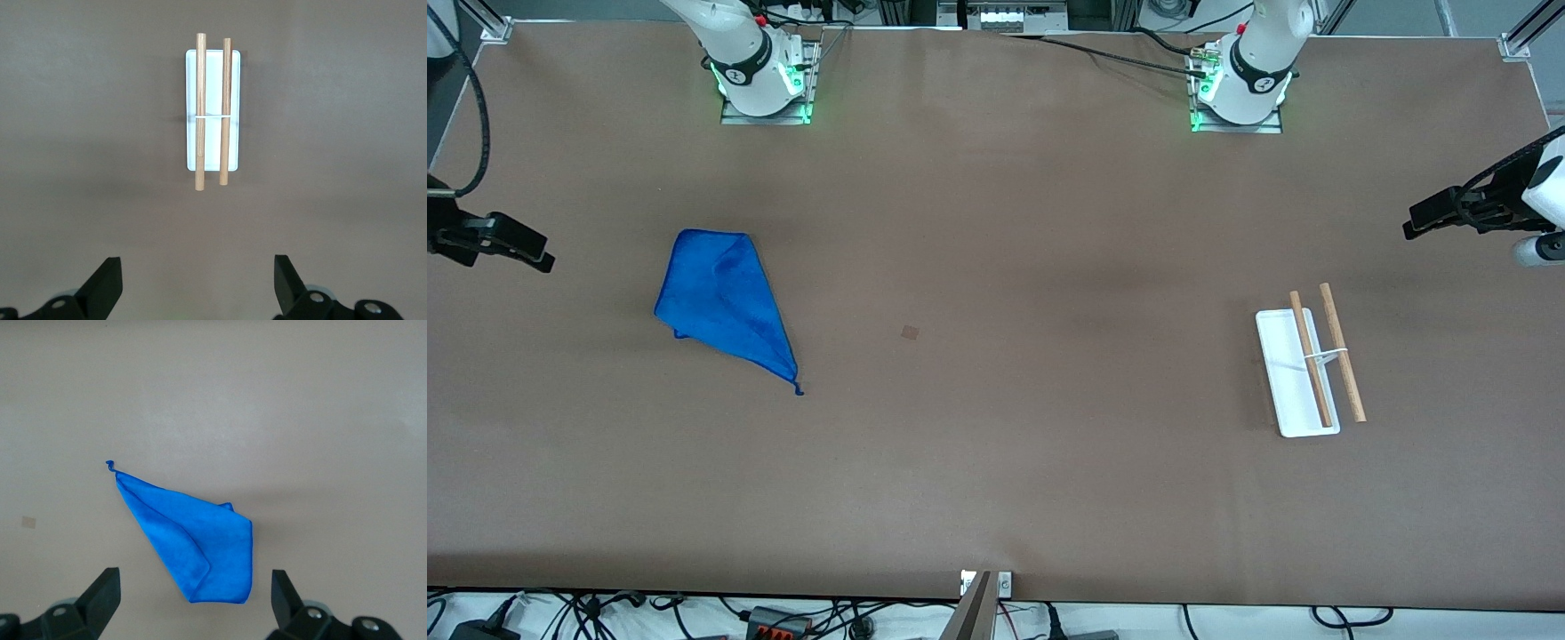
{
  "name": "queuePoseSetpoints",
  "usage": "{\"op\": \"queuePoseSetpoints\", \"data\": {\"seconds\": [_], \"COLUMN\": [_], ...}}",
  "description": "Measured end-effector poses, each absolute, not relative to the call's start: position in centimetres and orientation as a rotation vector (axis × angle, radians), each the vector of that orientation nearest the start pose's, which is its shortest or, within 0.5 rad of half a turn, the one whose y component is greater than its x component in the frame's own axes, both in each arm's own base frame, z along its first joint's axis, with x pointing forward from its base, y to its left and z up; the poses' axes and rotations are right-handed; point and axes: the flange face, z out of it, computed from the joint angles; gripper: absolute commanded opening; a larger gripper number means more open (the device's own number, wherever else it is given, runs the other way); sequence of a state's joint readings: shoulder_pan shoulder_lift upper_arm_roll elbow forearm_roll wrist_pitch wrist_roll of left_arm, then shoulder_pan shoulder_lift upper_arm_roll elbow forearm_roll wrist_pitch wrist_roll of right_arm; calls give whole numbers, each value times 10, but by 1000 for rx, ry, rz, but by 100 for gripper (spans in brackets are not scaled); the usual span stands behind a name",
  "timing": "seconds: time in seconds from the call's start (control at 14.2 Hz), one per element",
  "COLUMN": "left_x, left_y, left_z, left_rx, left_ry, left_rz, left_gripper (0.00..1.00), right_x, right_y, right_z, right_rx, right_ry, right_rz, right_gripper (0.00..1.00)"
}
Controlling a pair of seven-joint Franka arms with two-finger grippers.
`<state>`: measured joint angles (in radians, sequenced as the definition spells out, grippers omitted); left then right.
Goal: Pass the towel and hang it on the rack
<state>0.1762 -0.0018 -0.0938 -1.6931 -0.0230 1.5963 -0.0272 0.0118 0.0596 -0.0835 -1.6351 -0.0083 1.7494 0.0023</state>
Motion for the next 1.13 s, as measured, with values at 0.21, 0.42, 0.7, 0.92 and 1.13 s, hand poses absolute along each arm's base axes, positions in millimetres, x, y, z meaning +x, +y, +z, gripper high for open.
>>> {"op": "queuePoseSetpoints", "data": {"seconds": [0.21,0.42,0.7,0.92,1.13], "left_x": [549,549,549,549,549], "left_y": [43,43,44,44,44], "left_z": [570,570,569,569,569], "left_rx": [-3159,-3159,-3159,-3160,-3160], "left_ry": [-176,-178,-178,-179,-179], "left_rz": [150,151,152,152,152], "left_gripper": [100,100,100,100,100], "right_x": [572,571,570,569,571], "right_y": [-42,-41,-40,-38,-28], "right_z": [568,574,580,579,576], "right_rx": [-3150,-3149,-3149,-3150,-3151], "right_ry": [115,107,102,94,66], "right_rz": [-96,-123,-108,-97,-82], "right_gripper": [100,100,100,100,100]}}
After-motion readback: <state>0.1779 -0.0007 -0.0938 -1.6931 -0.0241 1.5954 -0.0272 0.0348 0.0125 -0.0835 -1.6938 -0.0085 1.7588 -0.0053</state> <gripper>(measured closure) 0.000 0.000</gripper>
